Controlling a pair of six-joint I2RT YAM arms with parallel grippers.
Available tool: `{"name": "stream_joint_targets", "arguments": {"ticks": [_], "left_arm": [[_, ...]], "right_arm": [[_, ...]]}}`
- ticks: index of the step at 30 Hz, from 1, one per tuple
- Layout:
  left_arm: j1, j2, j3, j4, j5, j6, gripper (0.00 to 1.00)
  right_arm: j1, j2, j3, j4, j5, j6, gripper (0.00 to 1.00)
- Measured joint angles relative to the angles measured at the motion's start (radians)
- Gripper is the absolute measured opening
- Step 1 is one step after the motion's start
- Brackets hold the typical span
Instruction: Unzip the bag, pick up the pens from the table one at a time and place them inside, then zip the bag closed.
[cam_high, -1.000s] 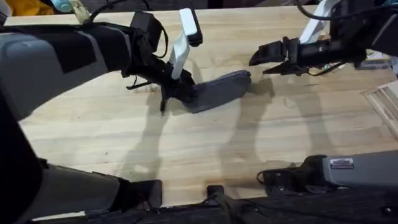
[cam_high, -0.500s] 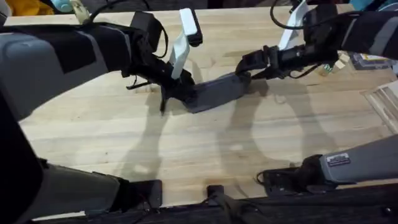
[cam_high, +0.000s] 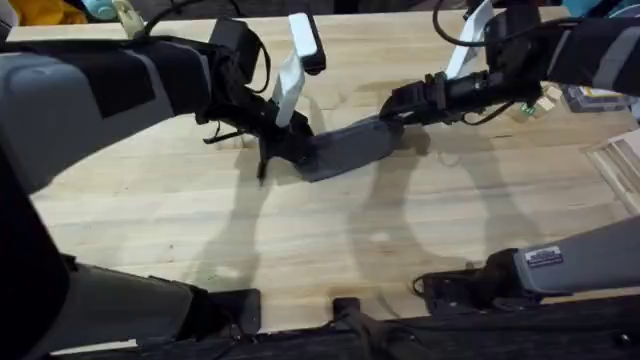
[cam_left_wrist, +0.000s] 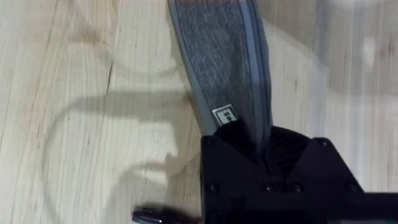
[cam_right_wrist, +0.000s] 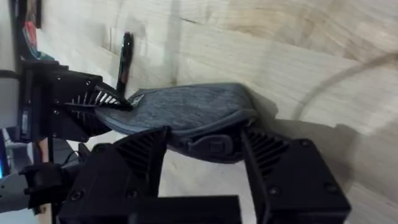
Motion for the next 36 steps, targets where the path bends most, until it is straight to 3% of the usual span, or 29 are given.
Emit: {"name": "stream_joint_targets", "arguments": {"ticks": [2, 5, 9, 10, 24, 36], "left_arm": [[0.0, 0.0, 0.0, 0.0, 0.0, 0.0, 0.043], [0.0, 0.0, 0.0, 0.002, 0.0, 0.0, 0.043], [0.0, 0.0, 0.0, 0.003, 0.0, 0.0, 0.043], [0.0, 0.0, 0.0, 0.003, 0.0, 0.0, 0.043], [0.0, 0.0, 0.0, 0.011, -0.001, 0.0, 0.043], [0.0, 0.0, 0.0, 0.022, -0.003, 0.0, 0.043]], "right_arm": [[-0.003, 0.0, 0.0, 0.0, -0.005, 0.01, 0.621], [-0.016, 0.0, 0.0, 0.0, -0.025, 0.019, 0.476], [-0.05, 0.0, 0.0, 0.0, -0.074, 0.03, 0.09], [-0.057, 0.0, 0.0, -0.001, -0.086, 0.035, 0.051], [-0.08, -0.011, 0.0, -0.004, -0.129, 0.04, 0.032], [-0.074, -0.191, 0.0, -0.002, -0.125, 0.04, 0.031]]}}
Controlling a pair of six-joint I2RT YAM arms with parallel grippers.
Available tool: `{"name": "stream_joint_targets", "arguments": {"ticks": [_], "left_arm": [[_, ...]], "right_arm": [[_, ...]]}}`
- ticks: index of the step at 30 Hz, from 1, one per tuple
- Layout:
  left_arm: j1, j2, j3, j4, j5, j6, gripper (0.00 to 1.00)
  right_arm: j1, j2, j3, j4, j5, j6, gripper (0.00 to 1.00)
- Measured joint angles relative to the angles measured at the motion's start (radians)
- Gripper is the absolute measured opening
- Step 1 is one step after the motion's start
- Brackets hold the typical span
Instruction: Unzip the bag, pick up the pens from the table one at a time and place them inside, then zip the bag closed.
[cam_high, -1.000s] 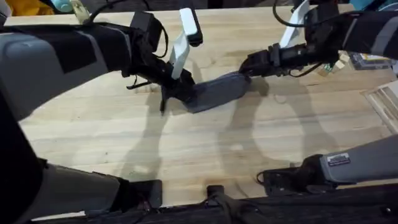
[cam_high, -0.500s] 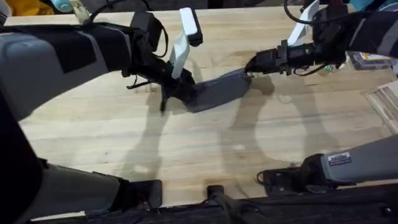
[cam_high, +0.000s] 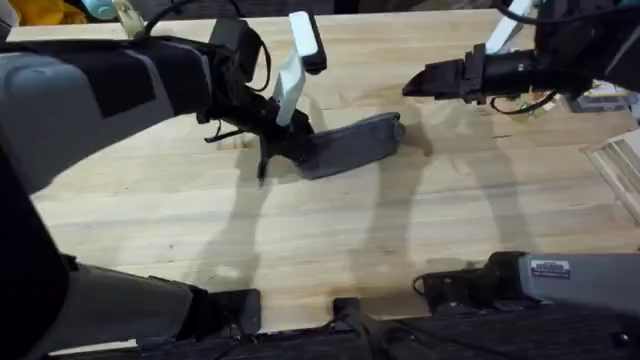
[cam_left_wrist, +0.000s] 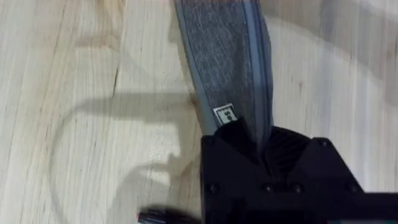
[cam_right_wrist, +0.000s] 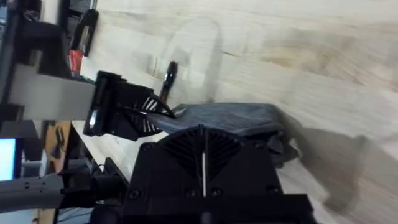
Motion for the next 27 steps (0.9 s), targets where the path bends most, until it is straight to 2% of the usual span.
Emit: {"name": "stream_joint_targets", "arguments": {"ticks": [5, 13, 21, 27], "left_arm": [[0.0, 0.0, 0.0, 0.0, 0.0, 0.0, 0.043], [0.0, 0.0, 0.0, 0.0, 0.0, 0.0, 0.043], [0.0, 0.0, 0.0, 0.0, 0.0, 0.0, 0.043], [0.0, 0.0, 0.0, 0.0, 0.0, 0.0, 0.043]], "right_arm": [[0.06, -0.049, 0.0, 0.0, 0.011, 0.0, 0.032], [0.157, -0.111, 0.0, -0.001, 0.099, 0.0, 0.03], [0.163, -0.209, 0.0, -0.003, 0.167, 0.001, 0.03], [0.163, -0.345, 0.0, -0.072, 0.217, 0.001, 0.03]]}}
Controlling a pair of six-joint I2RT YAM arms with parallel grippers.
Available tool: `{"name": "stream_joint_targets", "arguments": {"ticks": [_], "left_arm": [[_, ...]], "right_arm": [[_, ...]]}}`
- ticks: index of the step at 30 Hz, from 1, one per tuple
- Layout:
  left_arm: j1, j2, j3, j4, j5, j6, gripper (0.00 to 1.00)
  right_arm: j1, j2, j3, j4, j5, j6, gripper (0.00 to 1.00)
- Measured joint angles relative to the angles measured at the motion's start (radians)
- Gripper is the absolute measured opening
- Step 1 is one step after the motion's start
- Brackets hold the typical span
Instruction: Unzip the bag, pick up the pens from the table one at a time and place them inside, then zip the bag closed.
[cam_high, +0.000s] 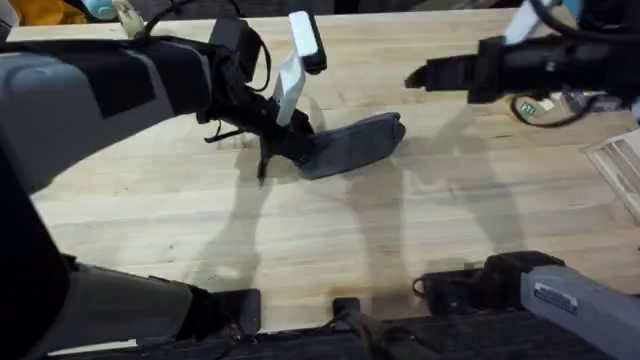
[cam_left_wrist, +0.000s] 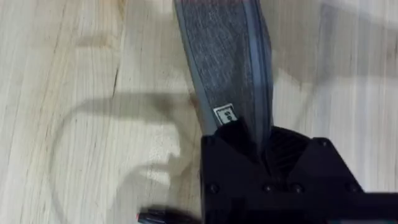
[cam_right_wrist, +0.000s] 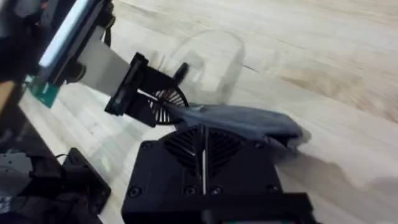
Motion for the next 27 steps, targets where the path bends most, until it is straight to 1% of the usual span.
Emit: {"name": "stream_joint_targets", "arguments": {"ticks": [2, 3, 8, 9, 11, 17, 27], "left_arm": [[0.0, 0.0, 0.0, 0.0, 0.0, 0.0, 0.043], [0.0, 0.0, 0.0, 0.0, 0.0, 0.0, 0.043], [0.0, 0.0, 0.0, 0.0, 0.0, 0.0, 0.043], [0.0, 0.0, 0.0, 0.0, 0.0, 0.0, 0.043], [0.0, 0.0, 0.0, 0.0, 0.0, 0.0, 0.043], [0.0, 0.0, 0.0, 0.0, 0.0, 0.0, 0.043], [0.0, 0.0, 0.0, 0.0, 0.0, 0.0, 0.043]], "right_arm": [[0.0, -0.046, 0.0, -0.04, 0.033, 0.001, 0.04], [0.0, -0.069, 0.0, -0.062, 0.054, 0.005, 0.163], [0.0, -0.174, 0.0, -0.137, 0.121, 0.006, 0.873], [0.0, -0.195, 0.0, -0.147, 0.129, 0.003, 0.968], [0.0, -0.234, 0.0, -0.166, 0.147, 0.003, 0.995], [0.0, -0.311, 0.0, -0.26, 0.231, 0.003, 0.997], [0.0, -0.315, 0.0, -0.333, 0.31, 0.034, 0.998]]}}
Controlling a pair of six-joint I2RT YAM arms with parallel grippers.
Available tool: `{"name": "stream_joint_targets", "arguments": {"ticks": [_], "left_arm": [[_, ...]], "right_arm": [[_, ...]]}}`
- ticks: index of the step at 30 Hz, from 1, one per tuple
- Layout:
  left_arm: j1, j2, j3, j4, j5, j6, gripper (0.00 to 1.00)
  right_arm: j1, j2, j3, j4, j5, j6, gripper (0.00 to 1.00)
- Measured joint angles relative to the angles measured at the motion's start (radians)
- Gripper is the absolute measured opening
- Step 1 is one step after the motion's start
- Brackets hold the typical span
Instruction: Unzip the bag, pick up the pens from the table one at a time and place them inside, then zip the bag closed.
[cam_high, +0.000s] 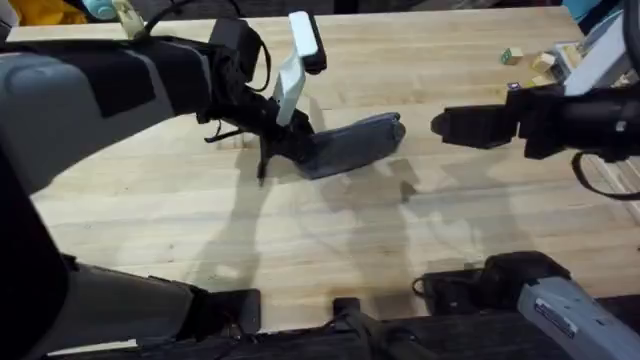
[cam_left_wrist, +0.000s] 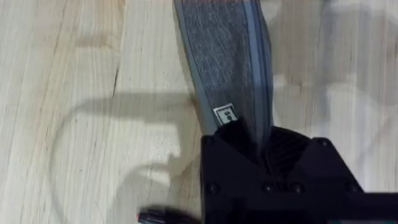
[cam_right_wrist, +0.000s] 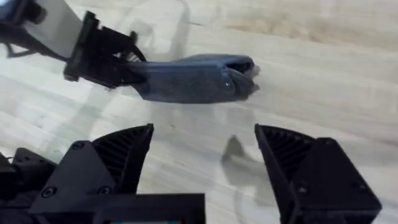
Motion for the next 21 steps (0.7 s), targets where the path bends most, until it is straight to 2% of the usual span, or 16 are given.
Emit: {"name": "stream_joint_targets", "arguments": {"ticks": [10, 21], "left_arm": [[0.0, 0.0, 0.0, 0.0, 0.0, 0.0, 0.043], [0.0, 0.0, 0.0, 0.0, 0.0, 0.0, 0.043]], "right_arm": [[0.0, 0.0, 0.0, -0.034, 0.031, 0.014, 0.998], [0.0, 0.044, 0.0, -0.037, 0.031, 0.13, 0.998]]}}
